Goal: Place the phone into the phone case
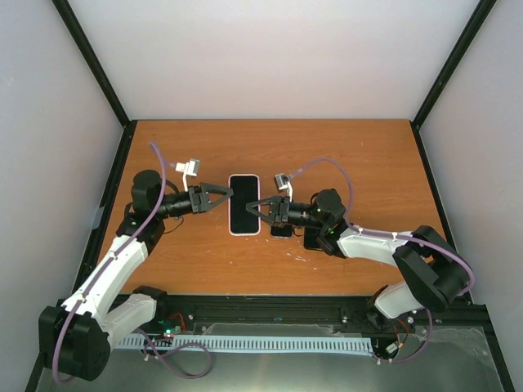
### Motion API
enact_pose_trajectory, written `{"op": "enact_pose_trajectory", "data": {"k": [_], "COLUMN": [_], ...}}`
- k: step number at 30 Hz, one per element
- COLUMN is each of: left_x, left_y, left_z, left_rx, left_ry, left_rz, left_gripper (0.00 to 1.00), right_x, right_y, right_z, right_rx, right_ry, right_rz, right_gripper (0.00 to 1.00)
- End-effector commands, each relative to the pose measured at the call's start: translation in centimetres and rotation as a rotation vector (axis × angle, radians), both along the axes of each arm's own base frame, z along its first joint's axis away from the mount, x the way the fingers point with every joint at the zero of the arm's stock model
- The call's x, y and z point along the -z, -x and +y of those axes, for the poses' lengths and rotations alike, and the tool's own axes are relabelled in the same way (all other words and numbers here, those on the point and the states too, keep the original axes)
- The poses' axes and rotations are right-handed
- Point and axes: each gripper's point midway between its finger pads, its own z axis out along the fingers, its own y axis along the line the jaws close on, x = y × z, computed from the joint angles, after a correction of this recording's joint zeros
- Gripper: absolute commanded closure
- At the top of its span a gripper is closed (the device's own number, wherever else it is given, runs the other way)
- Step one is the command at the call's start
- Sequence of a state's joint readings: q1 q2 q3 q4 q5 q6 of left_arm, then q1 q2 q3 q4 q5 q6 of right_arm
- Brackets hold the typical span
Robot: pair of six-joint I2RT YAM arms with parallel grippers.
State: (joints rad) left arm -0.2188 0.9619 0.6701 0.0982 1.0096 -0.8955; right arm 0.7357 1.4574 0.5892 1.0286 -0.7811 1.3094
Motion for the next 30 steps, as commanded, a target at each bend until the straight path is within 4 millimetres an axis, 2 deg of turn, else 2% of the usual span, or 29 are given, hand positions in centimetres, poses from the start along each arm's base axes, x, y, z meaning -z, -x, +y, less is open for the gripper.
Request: {"op": "enact_pose_trajectory", "data": {"k": [1, 7, 10, 12, 17, 20, 24, 26, 28, 30], "left_x": [0.3, 0.9, 0.9, 0.9, 1.4, 1.7, 2.0, 1.9, 1.7, 1.6], "left_y": [1.3, 2.5, 2.9, 3.0, 2.8, 2.5, 1.7, 1.5, 1.5, 1.5], "left_z": [-0.1, -0.1, -0.1, -0.1, 0.0, 0.1, 0.1, 0.1, 0.1, 0.1], "left_rx": [0.054, 0.084, 0.091, 0.091, 0.070, 0.059, 0.037, 0.034, 0.035, 0.034], "left_ry": [0.039, 0.051, 0.051, 0.050, 0.035, 0.023, -0.011, -0.014, -0.011, -0.002], "left_rz": [0.011, 0.032, 0.030, 0.035, 0.058, 0.074, 0.089, 0.091, 0.091, 0.095], "left_gripper": [0.20, 0.21, 0.28, 0.37, 0.73, 0.85, 0.96, 0.98, 0.96, 0.81], "right_x": [-5.3, -5.8, -5.9, -5.9, -5.4, -5.2, -4.6, -4.1, -4.1, -4.5], "right_y": [-1.1, -2.7, -3.2, -3.5, -3.8, -3.8, -3.9, -4.0, -4.0, -4.0], "right_z": [-0.2, 0.0, 0.1, 0.1, 0.0, 0.0, 0.0, 0.0, -0.1, -0.1], "right_rx": [0.081, 0.157, 0.177, 0.189, 0.211, 0.217, 0.220, 0.226, 0.236, 0.236], "right_ry": [-0.122, -0.105, -0.101, -0.096, -0.065, -0.046, -0.005, 0.020, 0.022, 0.004], "right_rz": [-0.125, -0.131, -0.130, -0.128, -0.128, -0.133, -0.139, -0.141, -0.138, -0.139], "right_gripper": [0.90, 0.90, 0.90, 0.90, 0.89, 0.87, 0.86, 0.87, 0.87, 0.87]}}
